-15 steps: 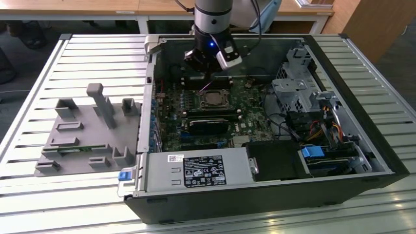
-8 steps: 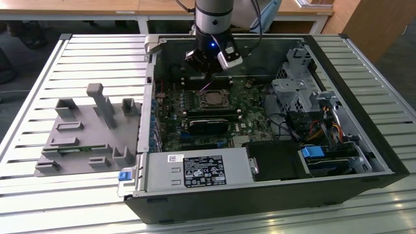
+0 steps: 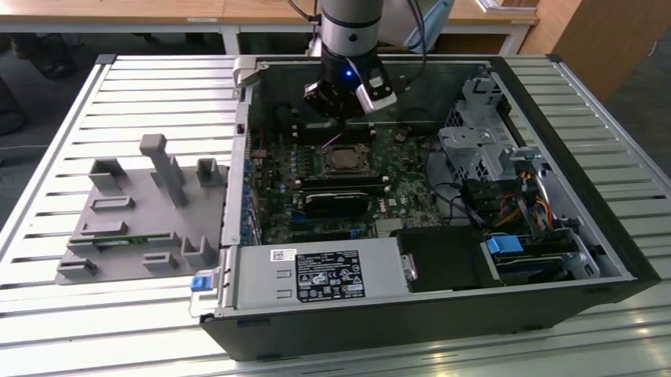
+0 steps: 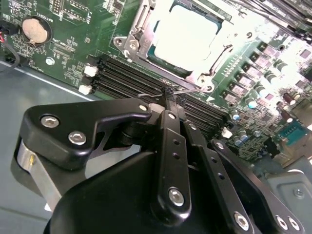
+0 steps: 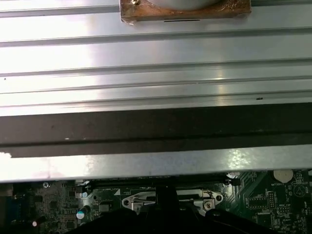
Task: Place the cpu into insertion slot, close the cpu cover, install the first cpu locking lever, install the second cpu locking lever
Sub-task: 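Install the first cpu locking lever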
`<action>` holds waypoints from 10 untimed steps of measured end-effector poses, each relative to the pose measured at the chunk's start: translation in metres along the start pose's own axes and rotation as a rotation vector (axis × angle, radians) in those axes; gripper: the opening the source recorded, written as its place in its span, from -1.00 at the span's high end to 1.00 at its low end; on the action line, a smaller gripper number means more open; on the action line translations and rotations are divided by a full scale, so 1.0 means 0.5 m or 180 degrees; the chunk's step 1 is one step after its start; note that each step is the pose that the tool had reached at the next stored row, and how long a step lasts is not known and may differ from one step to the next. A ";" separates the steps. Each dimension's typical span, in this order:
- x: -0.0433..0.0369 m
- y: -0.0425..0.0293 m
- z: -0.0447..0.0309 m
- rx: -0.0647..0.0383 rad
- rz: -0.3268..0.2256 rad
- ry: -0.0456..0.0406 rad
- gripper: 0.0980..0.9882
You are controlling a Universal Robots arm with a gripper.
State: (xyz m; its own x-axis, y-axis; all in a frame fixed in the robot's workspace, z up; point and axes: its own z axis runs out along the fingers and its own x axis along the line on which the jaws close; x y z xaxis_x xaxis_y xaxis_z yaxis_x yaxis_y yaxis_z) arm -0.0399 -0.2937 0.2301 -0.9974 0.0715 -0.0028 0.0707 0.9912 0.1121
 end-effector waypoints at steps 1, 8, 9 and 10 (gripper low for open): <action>-0.001 0.000 0.001 -0.0001 0.0000 0.0000 0.98; -0.015 0.002 0.008 -0.0001 0.0000 -0.0001 0.98; -0.017 0.002 0.010 -0.0001 0.0000 -0.0001 0.98; -0.019 0.003 0.012 -0.0001 0.0000 0.0000 0.98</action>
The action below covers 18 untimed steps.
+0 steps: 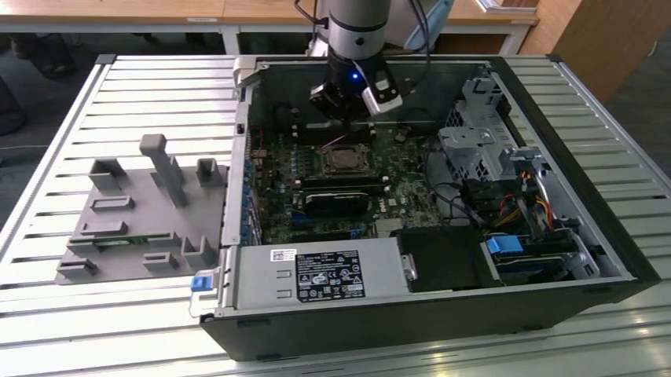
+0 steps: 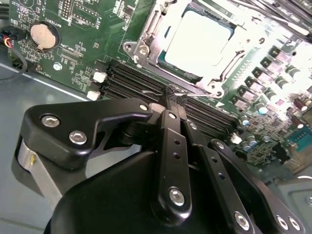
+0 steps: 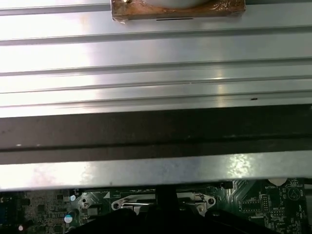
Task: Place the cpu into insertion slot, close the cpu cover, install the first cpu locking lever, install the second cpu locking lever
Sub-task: 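Install the first cpu locking lever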
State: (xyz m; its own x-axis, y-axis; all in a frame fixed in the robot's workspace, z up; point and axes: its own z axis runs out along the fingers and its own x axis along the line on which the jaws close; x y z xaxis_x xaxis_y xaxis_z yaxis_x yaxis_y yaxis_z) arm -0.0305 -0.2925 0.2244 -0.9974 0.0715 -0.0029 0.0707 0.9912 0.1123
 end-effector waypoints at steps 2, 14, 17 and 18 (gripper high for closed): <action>-0.003 0.001 0.004 0.0000 0.0000 0.0000 0.98; -0.019 0.004 0.025 0.0000 0.0000 0.0000 0.98; -0.021 0.004 0.028 0.0000 0.0000 0.0000 0.98; -0.021 0.004 0.029 0.0000 0.0001 0.0000 0.98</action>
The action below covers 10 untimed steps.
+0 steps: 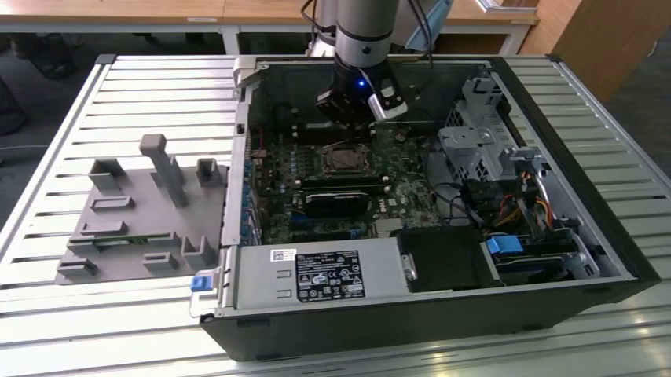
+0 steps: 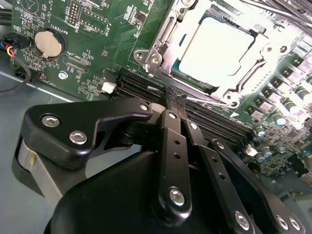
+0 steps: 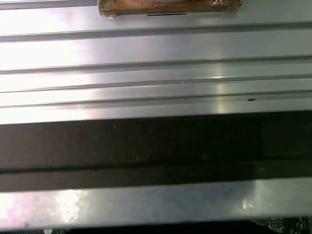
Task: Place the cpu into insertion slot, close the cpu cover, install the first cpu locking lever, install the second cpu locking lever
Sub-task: 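Install the first cpu locking lever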
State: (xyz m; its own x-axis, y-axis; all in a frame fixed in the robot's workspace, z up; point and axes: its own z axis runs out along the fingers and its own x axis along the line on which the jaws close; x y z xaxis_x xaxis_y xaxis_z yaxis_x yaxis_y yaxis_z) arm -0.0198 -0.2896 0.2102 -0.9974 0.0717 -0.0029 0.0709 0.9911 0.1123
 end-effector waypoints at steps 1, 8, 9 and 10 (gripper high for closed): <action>0.000 0.000 0.001 0.0000 0.0000 0.0000 0.98; -0.001 -0.001 0.006 0.0000 -0.0001 0.0000 0.98; -0.002 -0.001 0.006 0.0000 0.0000 0.0000 0.98; -0.003 -0.001 0.007 0.0000 0.0000 0.0000 0.98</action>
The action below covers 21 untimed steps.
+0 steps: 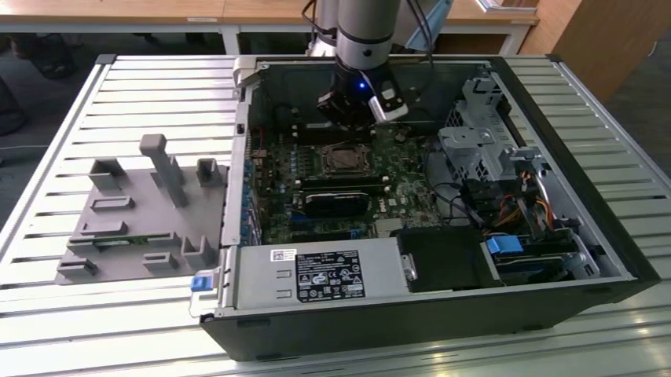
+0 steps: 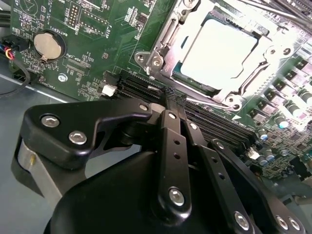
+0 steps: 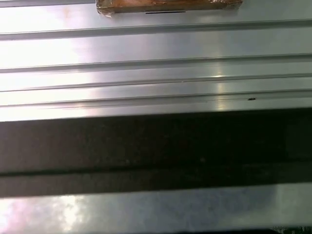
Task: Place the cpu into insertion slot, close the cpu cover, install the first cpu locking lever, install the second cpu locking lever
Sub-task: 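Install the first cpu locking lever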
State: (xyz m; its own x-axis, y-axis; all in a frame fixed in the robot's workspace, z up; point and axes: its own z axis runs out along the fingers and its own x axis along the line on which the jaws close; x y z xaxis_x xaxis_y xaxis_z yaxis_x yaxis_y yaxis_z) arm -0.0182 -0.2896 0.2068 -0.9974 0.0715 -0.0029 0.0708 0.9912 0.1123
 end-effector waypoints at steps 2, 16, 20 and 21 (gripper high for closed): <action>-0.002 0.000 0.001 0.0000 0.0000 0.0000 0.98; -0.007 -0.001 0.014 0.0002 0.0000 0.0000 0.98; -0.008 -0.001 0.016 0.0008 0.0000 -0.0001 0.98; -0.008 -0.001 0.017 0.0010 0.0000 -0.0001 0.98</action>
State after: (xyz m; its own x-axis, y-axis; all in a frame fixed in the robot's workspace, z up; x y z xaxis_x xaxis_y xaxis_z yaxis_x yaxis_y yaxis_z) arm -0.0143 -0.2896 0.1983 -0.9974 0.0715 -0.0031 0.0707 0.9915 0.1093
